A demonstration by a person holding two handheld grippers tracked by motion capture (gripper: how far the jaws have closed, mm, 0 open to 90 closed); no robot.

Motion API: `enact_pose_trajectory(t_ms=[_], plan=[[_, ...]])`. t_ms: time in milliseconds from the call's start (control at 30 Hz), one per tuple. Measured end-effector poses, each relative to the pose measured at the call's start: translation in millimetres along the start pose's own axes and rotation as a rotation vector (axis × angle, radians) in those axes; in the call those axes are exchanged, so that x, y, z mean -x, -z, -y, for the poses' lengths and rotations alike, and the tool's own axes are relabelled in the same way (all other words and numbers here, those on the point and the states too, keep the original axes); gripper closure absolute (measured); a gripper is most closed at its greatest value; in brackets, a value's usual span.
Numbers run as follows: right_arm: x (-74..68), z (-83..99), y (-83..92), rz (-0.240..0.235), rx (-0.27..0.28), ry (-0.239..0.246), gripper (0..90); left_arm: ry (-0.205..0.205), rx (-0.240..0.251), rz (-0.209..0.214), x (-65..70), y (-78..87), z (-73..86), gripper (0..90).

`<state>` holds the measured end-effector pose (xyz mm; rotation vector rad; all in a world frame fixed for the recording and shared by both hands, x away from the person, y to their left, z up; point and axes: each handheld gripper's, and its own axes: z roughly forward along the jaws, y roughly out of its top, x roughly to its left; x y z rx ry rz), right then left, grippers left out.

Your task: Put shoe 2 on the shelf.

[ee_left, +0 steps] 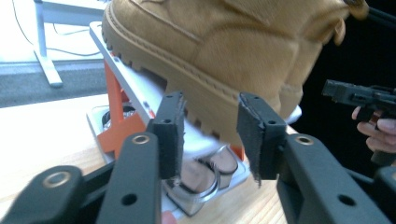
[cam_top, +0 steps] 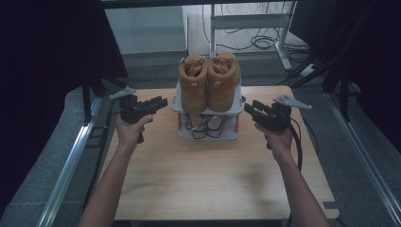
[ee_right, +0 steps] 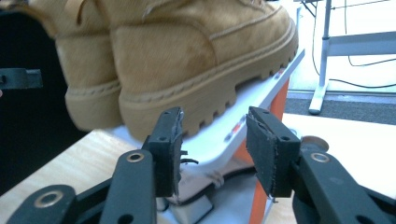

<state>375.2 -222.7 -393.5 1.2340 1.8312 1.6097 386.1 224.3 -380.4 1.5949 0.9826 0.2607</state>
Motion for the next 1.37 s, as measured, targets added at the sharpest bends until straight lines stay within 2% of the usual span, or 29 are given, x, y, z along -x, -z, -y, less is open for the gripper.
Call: enact_pose_trajectory(t_ms=[200, 300, 433, 567, 767, 933, 1000, 1133, 1367], plan=[[-2.0, 21.5, 17.1, -0.008, 0.002, 0.005, 53.0, -0.002, -0.001, 0.007, -3.6, 16.7, 30.2, 55.4], [-2.1, 36.9, 26.2, -0.022, 0.005, -0.017, 52.1, 0.006, -0.02, 0.009, -5.5, 22.6, 47.9, 53.9], [-1.1, 57.8, 36.6, -0.023, 0.002, -0.025, 51.4, -0.011, -0.05, -0.001, -3.1, 28.9, 69.8, 52.7], [0.5, 80.3, 44.8, -0.022, -0.02, -0.027, 50.5, -0.006, -0.062, -0.002, -0.3, 32.4, 89.1, 50.9], [3.0, 109.9, 52.3, 0.003, -0.062, -0.022, 49.9, -0.024, -0.11, -0.025, 1.9, 33.2, 114.5, 48.9], [9.0, 126.5, 55.6, 0.028, -0.094, -0.025, 49.8, -0.022, -0.127, -0.034, -0.3, 34.0, 126.9, 48.3], [10.0, 126.9, 57.0, 0.044, -0.095, -0.015, 49.8, -0.03, -0.147, -0.041, -1.4, 33.0, 127.7, 47.8], [10.6, 123.4, 60.4, 0.06, -0.061, -0.014, 50.0, -0.015, -0.136, -0.029, -1.3, 35.6, 126.5, 47.4], [10.1, 124.4, 62.6, 0.062, -0.061, -0.011, 49.4, -0.008, -0.155, -0.018, -0.9, 35.7, 130.2, 44.2]])
